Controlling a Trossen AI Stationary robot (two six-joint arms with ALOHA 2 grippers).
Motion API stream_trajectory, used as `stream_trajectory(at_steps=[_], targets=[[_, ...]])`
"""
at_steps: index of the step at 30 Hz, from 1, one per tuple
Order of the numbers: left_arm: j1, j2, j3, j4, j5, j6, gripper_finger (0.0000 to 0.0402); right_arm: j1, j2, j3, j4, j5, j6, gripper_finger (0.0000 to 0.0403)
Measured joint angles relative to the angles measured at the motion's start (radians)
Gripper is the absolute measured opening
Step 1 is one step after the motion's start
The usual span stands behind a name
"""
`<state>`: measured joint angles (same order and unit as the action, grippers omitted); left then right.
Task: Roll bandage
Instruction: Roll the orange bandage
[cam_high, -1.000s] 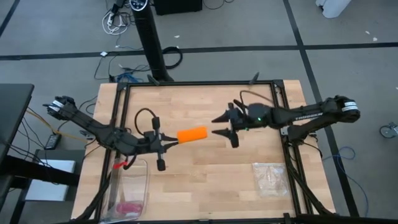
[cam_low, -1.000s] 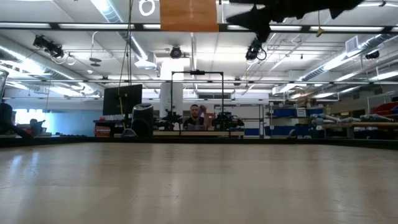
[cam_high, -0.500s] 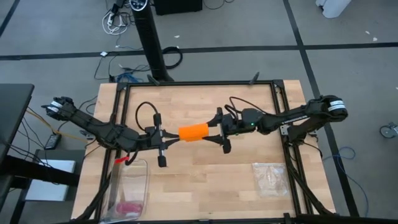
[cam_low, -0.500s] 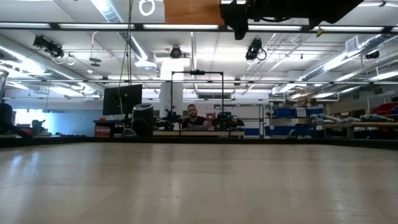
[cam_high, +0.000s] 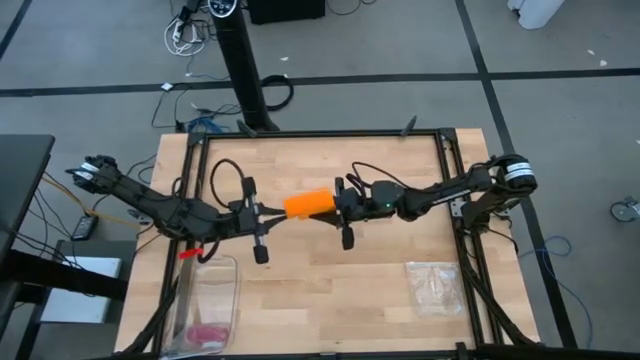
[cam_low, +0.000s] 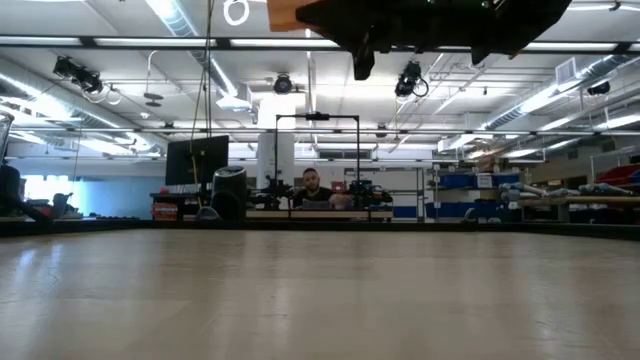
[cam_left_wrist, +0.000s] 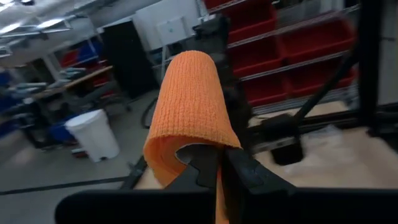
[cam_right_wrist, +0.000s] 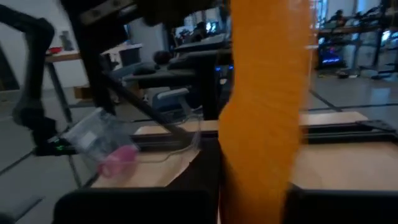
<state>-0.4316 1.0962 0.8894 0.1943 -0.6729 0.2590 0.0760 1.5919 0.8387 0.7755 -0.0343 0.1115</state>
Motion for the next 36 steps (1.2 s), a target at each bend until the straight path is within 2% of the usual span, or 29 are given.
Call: stream_trajectory(at_steps=[8,14,22,36], targets=[[0.002,-0.007,0.000,-0.007,-0.183,0.104,0.0010,0.096,-0.017,0.000,-0.013,-0.016,0.021,0.0003],[0.017,-0.008,-0.027,-0.035,-0.277,0.153,0.0010,0.159,-0.023,0.000,0.007,0.011,0.049,0.0002],[0.052,0.007,-0.111,-0.049,-0.301,0.155,0.0010,0.180,-0.041,0.088,-0.050,0.047,0.056,0.0001],[0.019,0.104,-0.159,-0.056,-0.296,0.181,0.0010,0.109,-0.041,0.318,-0.334,0.145,0.013,0.0000]])
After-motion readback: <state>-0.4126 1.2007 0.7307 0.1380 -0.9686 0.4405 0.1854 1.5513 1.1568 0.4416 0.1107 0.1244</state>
